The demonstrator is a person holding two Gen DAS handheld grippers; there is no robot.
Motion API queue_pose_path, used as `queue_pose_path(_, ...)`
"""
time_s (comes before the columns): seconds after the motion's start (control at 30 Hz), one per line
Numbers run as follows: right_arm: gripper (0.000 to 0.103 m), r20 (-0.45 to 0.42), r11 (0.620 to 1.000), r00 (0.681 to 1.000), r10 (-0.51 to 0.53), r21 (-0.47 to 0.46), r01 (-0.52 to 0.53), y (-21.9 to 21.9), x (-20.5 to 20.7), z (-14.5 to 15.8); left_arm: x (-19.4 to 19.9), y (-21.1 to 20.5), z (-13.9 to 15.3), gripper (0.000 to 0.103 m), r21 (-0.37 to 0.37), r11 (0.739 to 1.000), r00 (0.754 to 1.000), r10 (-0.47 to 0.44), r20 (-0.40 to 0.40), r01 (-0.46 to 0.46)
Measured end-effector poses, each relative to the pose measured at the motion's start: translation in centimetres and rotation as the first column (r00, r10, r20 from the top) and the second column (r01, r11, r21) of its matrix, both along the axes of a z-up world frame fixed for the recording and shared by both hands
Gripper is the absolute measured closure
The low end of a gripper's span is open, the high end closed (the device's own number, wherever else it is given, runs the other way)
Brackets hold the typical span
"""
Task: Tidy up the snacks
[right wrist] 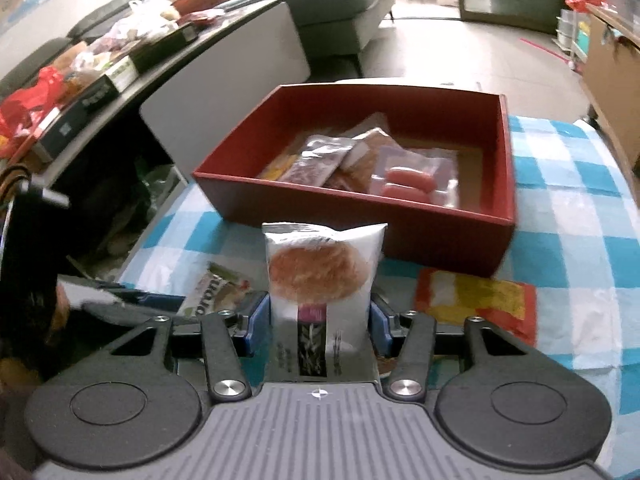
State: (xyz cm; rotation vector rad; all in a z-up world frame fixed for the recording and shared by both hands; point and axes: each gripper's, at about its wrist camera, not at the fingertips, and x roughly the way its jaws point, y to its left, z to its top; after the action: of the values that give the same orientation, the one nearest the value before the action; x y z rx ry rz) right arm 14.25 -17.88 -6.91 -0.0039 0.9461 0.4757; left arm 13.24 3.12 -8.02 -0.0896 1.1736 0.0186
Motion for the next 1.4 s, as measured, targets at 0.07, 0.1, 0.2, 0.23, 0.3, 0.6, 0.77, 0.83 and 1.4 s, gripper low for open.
queue_pose_path(0.07,0.043,0.006,1.0,1.0,-0.008,0.011,0.008,-0.5,0.1,0.3,0.0,0.7,0.3,0.053,-0.065,0.998,1.0,0.023,-0.007,-0.023)
queue_pose_path(0.1,0.043,0.009,1.0,1.0,-0.01,0.015,0.01,-0.6,0.1,0.4,-0.1,1.0,0.4,0.053,-0.084,0.996,0.999,0.034,-0.01,-0.034)
queue_pose_path(0.2,0.046,-0.003,1.0,1.0,-0.024,0.015,0.024,-0.9,0.6,0.2,-0.4,1.3,0.6,0.053,-0.08,0.996,0.999,0.05,-0.002,-0.05)
queue_pose_path(0.23,0.049,-0.012,1.0,1.0,-0.029,0.009,0.029,-1.0,0.8,-0.2,-0.5,1.4,0.7,0.053,-0.085,0.995,0.998,0.056,0.001,-0.055)
queue_pose_path(0.3,0.053,-0.035,1.0,0.999,-0.028,0.001,0.028,-0.8,1.2,-0.9,-0.5,1.5,0.9,0.053,-0.102,0.993,0.998,0.061,0.006,-0.061)
queue_pose_path(0.6,0.005,-0.157,0.998,0.986,-0.06,0.001,0.061,-0.7,1.2,-3.6,-0.2,1.3,0.6,0.053,-0.119,0.991,0.999,0.051,-0.02,-0.053)
queue_pose_path(0.77,0.005,-0.131,0.991,0.99,0.053,-0.113,-0.068,2.5,-0.1,-4.3,-0.6,2.6,1.1,0.053,-0.132,0.988,0.996,0.085,-0.008,-0.085)
queue_pose_path(0.83,0.004,-0.116,0.977,0.987,0.115,-0.169,-0.134,4.0,-0.5,-4.8,-0.9,3.1,0.9,0.053,-0.115,0.989,0.995,0.095,-0.011,-0.095)
queue_pose_path(1.4,0.039,-0.206,0.993,0.976,0.064,-0.083,-0.083,1.4,-0.9,-4.8,-1.7,4.5,1.4,0.053,-0.187,0.979,0.997,0.076,-0.031,-0.081)
